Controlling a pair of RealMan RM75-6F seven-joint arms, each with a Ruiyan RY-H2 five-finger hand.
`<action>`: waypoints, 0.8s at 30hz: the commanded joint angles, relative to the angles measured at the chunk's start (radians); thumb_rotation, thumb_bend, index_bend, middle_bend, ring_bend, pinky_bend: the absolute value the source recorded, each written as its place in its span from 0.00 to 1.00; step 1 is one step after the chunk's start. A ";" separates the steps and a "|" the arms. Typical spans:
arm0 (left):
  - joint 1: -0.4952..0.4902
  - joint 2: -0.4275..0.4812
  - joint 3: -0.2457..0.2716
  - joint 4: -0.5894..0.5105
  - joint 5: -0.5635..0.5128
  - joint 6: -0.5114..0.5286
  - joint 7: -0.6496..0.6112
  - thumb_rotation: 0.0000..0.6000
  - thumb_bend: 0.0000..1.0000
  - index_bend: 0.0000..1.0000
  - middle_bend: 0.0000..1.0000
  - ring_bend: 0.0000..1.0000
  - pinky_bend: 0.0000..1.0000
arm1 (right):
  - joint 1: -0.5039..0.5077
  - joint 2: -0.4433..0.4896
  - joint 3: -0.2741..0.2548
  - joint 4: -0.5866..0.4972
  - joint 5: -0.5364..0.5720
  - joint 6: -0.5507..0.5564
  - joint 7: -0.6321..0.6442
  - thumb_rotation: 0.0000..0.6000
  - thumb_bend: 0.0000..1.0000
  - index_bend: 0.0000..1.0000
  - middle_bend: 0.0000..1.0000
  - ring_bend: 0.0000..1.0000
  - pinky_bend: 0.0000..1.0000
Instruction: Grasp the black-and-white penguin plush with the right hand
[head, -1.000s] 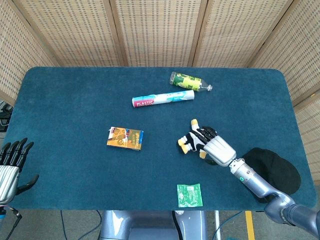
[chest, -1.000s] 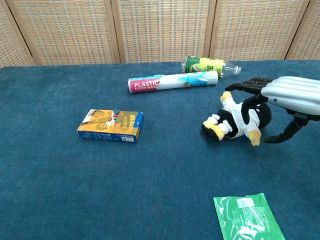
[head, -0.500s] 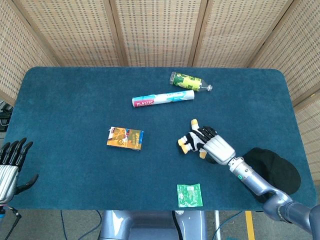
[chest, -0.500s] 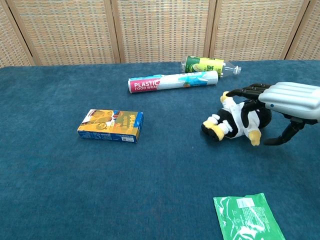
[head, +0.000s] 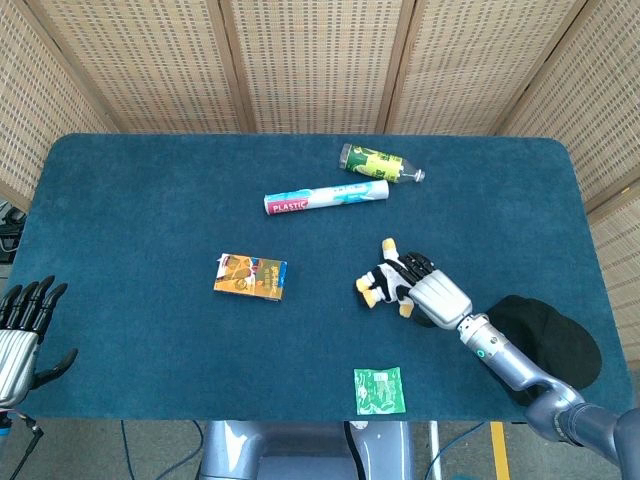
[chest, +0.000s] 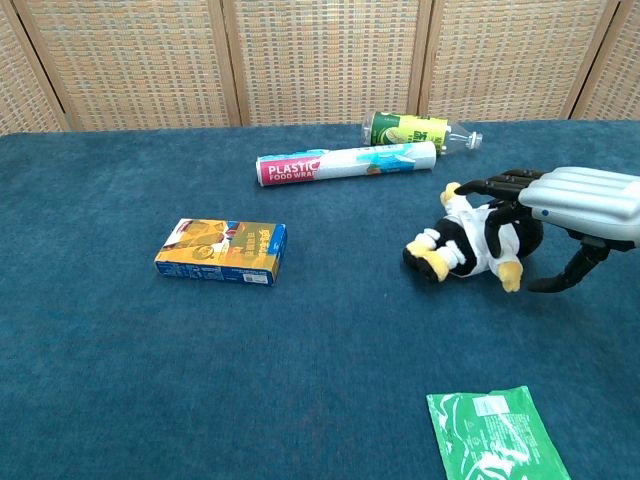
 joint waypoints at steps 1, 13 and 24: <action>0.000 0.000 0.000 0.000 -0.003 -0.002 0.000 1.00 0.29 0.00 0.00 0.00 0.00 | 0.001 -0.004 -0.003 0.000 0.000 0.001 0.003 1.00 0.37 0.48 0.04 0.00 0.00; -0.001 0.003 -0.001 0.000 -0.007 -0.003 -0.009 1.00 0.29 0.00 0.00 0.00 0.00 | 0.000 -0.042 0.003 0.032 0.022 -0.001 0.020 1.00 0.45 0.52 0.06 0.00 0.00; 0.000 0.008 -0.001 0.001 -0.004 -0.001 -0.025 1.00 0.29 0.00 0.00 0.00 0.00 | -0.004 -0.068 0.002 0.059 0.033 0.005 0.026 1.00 0.50 0.59 0.09 0.00 0.00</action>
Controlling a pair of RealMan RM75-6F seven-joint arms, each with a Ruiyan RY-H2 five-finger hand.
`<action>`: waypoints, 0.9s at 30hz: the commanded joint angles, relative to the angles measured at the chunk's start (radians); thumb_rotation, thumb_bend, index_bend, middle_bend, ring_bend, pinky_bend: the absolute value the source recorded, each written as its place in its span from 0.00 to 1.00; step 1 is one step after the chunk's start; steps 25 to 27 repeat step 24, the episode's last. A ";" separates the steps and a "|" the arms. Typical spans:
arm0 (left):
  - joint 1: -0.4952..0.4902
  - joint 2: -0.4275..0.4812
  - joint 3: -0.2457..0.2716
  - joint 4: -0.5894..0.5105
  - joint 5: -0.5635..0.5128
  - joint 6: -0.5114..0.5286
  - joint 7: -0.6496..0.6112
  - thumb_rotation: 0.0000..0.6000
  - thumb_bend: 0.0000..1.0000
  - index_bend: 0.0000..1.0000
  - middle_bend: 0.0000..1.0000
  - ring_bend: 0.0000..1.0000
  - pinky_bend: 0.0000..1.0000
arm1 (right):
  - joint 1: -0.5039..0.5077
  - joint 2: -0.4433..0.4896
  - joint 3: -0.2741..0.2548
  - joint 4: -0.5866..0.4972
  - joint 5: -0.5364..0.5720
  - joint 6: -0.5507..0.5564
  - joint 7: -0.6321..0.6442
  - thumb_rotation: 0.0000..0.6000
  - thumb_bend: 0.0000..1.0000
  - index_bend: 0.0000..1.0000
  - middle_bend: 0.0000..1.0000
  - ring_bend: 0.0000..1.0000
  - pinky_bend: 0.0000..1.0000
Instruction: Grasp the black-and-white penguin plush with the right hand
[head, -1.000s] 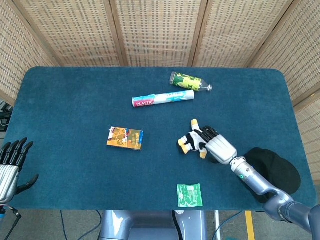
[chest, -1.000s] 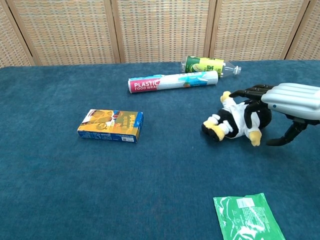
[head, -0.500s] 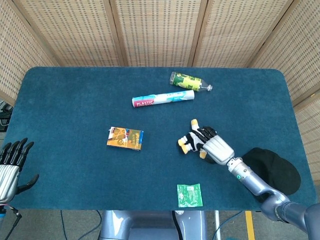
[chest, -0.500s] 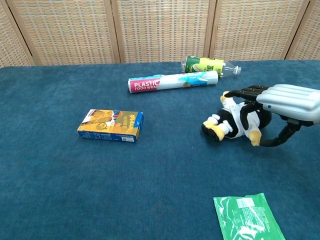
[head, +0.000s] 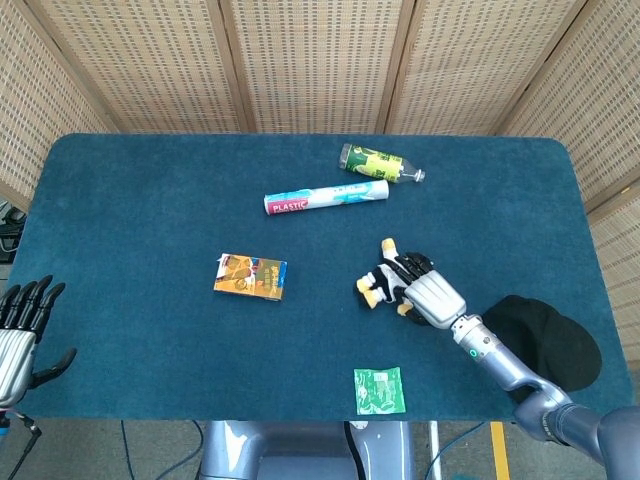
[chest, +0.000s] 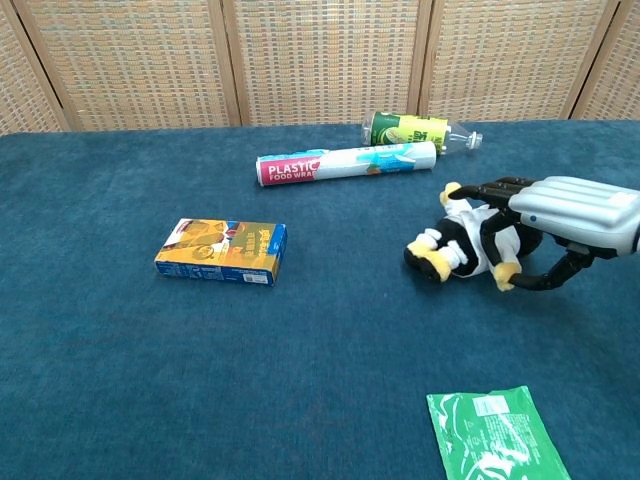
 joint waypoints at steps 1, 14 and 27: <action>0.000 0.001 0.000 0.000 0.000 0.000 -0.001 1.00 0.29 0.00 0.00 0.00 0.00 | -0.001 -0.004 0.002 0.001 0.004 0.004 0.002 1.00 0.50 0.61 0.09 0.00 0.00; -0.001 0.001 0.001 0.000 0.001 -0.002 -0.003 1.00 0.29 0.00 0.00 0.00 0.00 | -0.004 0.002 -0.003 -0.010 0.005 0.018 -0.004 1.00 0.51 0.65 0.11 0.00 0.00; 0.000 0.003 0.001 0.005 -0.001 0.000 -0.013 1.00 0.29 0.00 0.00 0.00 0.00 | -0.001 0.019 0.003 -0.042 0.010 0.020 -0.028 1.00 0.51 0.66 0.12 0.00 0.00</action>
